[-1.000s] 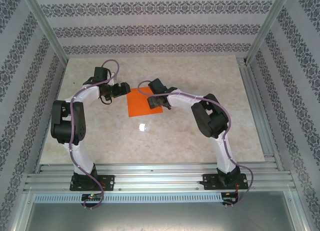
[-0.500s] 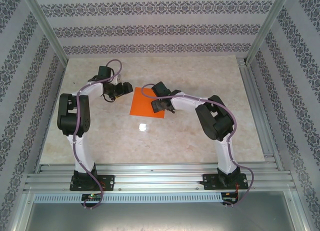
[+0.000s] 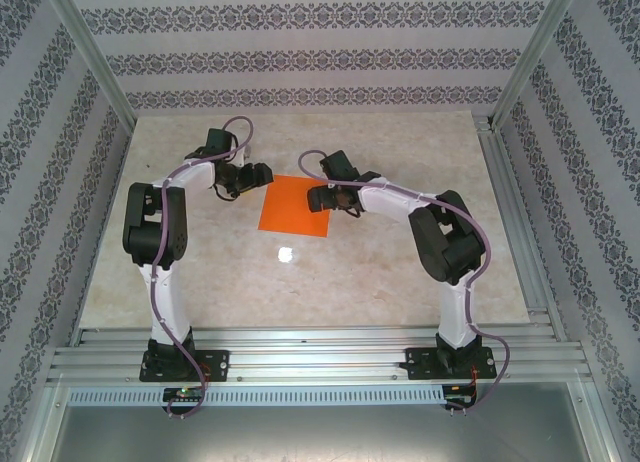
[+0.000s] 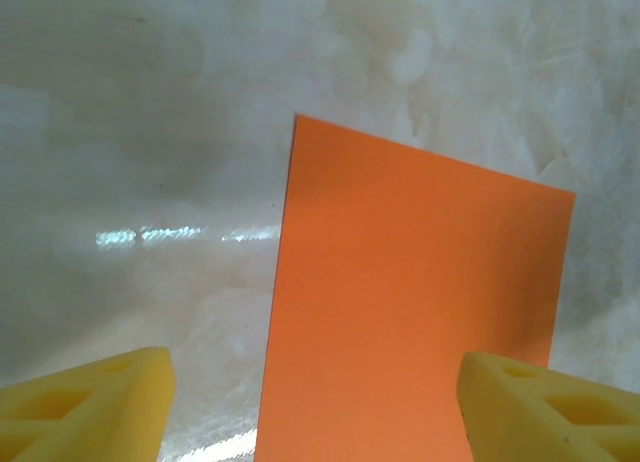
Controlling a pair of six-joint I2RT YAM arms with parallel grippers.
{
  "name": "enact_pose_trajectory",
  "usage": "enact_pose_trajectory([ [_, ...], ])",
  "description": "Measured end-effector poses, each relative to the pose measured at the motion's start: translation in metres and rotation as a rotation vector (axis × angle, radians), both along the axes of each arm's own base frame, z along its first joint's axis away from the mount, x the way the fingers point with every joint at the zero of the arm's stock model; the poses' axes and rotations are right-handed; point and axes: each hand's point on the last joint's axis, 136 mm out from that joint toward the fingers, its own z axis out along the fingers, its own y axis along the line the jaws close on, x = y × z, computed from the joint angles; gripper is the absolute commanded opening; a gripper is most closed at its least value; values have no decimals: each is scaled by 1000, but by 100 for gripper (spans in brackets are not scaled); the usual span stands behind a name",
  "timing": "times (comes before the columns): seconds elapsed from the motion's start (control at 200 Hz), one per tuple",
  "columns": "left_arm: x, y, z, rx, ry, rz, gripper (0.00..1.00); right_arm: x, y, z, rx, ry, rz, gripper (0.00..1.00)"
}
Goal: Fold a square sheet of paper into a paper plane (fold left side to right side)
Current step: Move the square sheet of paper to the center of the table, then pick up the square sheet of paper from the center of the table.
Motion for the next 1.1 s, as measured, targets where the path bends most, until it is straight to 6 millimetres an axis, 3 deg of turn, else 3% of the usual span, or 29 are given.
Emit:
enact_pose_trajectory([
  [0.23, -14, -8, -10, -12, 43, -25, 75, 23, 11, 14, 55, -31, -9, 87],
  [0.395, -26, -14, -18, -11, 71, -42, 74, 38, 21, 3, 55, -19, -11, 87],
  [0.634, -40, -23, -18, -5, 73, -68, 74, 60, 18, -14, 28, 4, -37, 89],
  [1.099, -54, -34, -20, -6, 77, -97, 70, 59, 16, -32, 6, 57, -53, 88],
])
